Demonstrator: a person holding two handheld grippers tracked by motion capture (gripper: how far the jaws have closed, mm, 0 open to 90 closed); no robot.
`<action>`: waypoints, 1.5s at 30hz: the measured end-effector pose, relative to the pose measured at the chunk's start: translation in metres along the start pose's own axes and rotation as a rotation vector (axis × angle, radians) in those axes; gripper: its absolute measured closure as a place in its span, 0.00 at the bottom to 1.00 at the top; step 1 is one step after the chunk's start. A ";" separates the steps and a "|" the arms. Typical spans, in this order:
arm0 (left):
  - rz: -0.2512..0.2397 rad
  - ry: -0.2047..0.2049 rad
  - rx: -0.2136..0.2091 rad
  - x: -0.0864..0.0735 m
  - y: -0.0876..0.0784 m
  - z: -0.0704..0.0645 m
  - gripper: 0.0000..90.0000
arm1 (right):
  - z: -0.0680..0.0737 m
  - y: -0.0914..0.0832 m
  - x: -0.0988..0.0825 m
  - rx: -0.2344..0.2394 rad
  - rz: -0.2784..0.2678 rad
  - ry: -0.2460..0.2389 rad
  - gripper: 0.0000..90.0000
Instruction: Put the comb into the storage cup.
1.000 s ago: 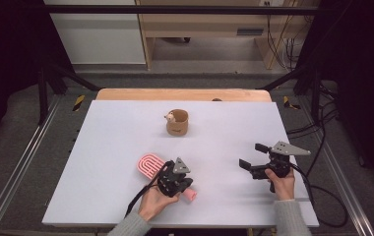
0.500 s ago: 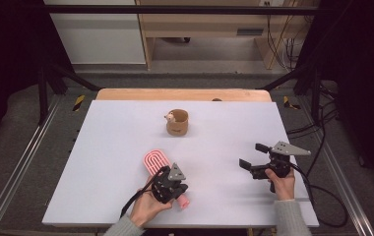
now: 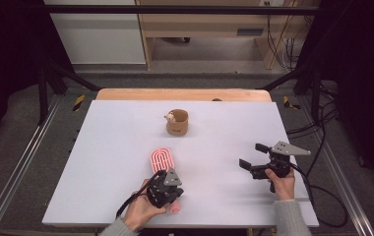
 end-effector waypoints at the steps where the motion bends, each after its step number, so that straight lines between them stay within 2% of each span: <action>1: 0.003 0.002 0.001 -0.001 -0.001 0.000 1.00 | 0.000 0.000 0.000 0.000 -0.001 0.000 0.01; 12: 0.023 0.004 0.013 -0.011 -0.008 0.002 1.00 | 0.000 -0.001 0.001 0.000 -0.006 -0.002 0.01; 31: 0.032 -0.025 0.042 -0.027 -0.025 0.014 1.00 | 0.000 0.000 0.000 -0.001 -0.005 -0.001 0.01; 41: 0.018 -0.037 0.043 -0.029 -0.029 0.018 1.00 | 0.000 -0.001 0.000 -0.001 -0.005 -0.001 0.01; 45: -0.024 -0.047 0.034 -0.025 -0.035 0.017 1.00 | 0.000 -0.001 0.001 0.000 -0.006 -0.002 0.01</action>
Point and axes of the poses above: each handheld gripper's, and its own axes: y roughly forward along the jaws, x roughly out of its top, z roughly to its left, the point moved 3 cm from there along y, roughly forward along the jaws, and after that the axes turned 5 degrees about -z, right-handed, at the moved point
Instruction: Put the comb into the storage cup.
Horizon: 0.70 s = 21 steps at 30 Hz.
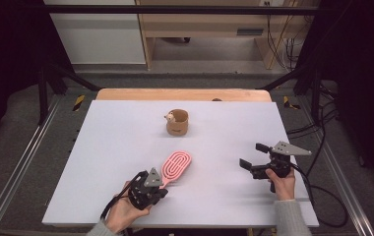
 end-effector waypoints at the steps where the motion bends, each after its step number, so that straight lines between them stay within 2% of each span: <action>1: -0.015 -0.004 0.005 0.002 -0.003 0.001 0.98 | 0.000 0.000 0.000 -0.001 0.000 0.000 0.01; 3: -0.049 -0.023 0.009 0.005 -0.010 0.003 0.96 | 0.000 0.000 0.000 -0.001 -0.001 0.000 0.01; 7: -0.127 -0.062 0.050 0.009 -0.025 0.012 0.87 | 0.000 0.000 0.000 0.000 0.000 0.001 0.01; 9: -0.172 -0.079 0.073 0.010 -0.030 0.018 0.76 | 0.000 0.000 0.000 0.000 -0.001 0.000 0.01; 14: -0.241 -0.119 0.124 0.013 -0.041 0.031 0.53 | 0.000 0.000 0.000 -0.001 0.002 0.001 0.01; 21: -0.267 -0.147 0.209 0.017 -0.048 0.042 0.19 | 0.000 0.000 0.000 -0.001 0.003 0.001 0.01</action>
Point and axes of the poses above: each handheld gripper's, and its own axes: y roughly forward along the jaws, x roughly out of its top, z roughly to its left, the point moved 3 cm from there along y, roughly forward along the jaws, and after that the axes turned 5 degrees about -z, right-handed, at the moved point
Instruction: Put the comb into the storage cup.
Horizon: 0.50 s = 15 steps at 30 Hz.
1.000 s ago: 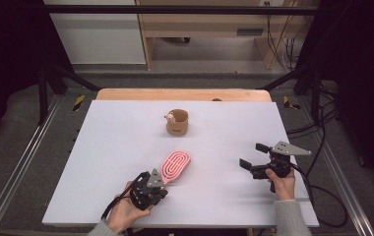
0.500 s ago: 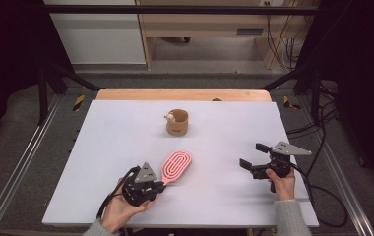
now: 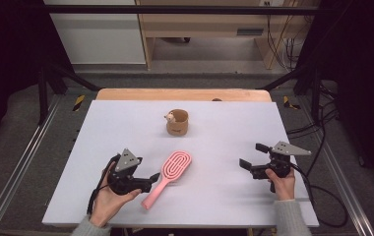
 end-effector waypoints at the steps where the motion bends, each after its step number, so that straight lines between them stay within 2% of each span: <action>1: -0.001 -0.004 0.004 0.001 0.000 0.001 0.16 | 0.000 0.000 0.000 0.000 0.001 0.001 0.01; 5: 0.013 -0.018 0.005 0.005 0.003 0.001 0.07 | 0.000 0.000 0.000 -0.001 0.002 0.000 0.01; 8: 0.041 -0.040 0.009 0.006 0.007 0.000 0.01 | 0.000 0.000 0.000 -0.001 0.002 0.000 0.01; 10: 0.063 -0.053 0.004 0.007 0.010 -0.001 0.00 | 0.000 0.000 0.000 -0.001 0.001 -0.001 0.01; 15: 0.097 -0.053 0.001 0.007 0.019 -0.004 0.00 | 0.000 0.000 0.000 0.000 0.001 0.000 0.01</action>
Point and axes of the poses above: each handheld gripper's, and its own axes: y roughly forward along the jaws, x roughly out of its top, z roughly to its left, the point moved 3 cm from there along y, roughly forward along the jaws, and after that the axes turned 5 degrees about -z, right-handed, at the moved point
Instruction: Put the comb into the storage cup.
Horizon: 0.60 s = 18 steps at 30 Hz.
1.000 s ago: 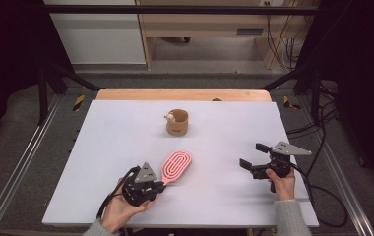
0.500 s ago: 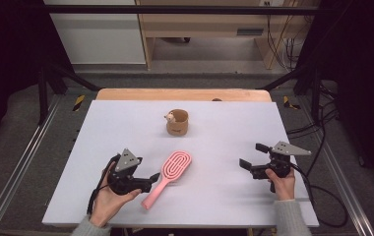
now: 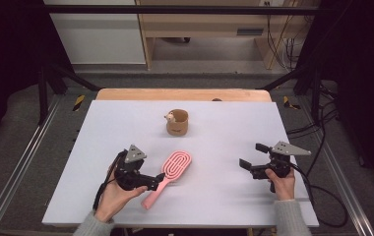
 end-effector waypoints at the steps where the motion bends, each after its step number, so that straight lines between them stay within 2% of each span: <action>1: 0.004 0.000 -0.001 0.000 0.002 -0.001 0.00 | 0.000 0.000 0.000 0.000 0.000 0.000 0.01; 13: 0.070 0.002 -0.010 -0.011 0.021 -0.004 0.00 | 0.000 0.000 0.000 -0.001 0.000 0.001 0.01; 18: 0.083 0.010 -0.012 -0.012 0.025 -0.007 0.00 | 0.000 0.000 0.000 0.000 0.001 0.000 0.01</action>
Point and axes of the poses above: each handheld gripper's, and its own axes: y roughly forward along the jaws, x roughly out of its top, z roughly to its left, the point moved 3 cm from there along y, roughly forward along the jaws, and after that the axes turned 5 degrees about -z, right-handed, at the moved point
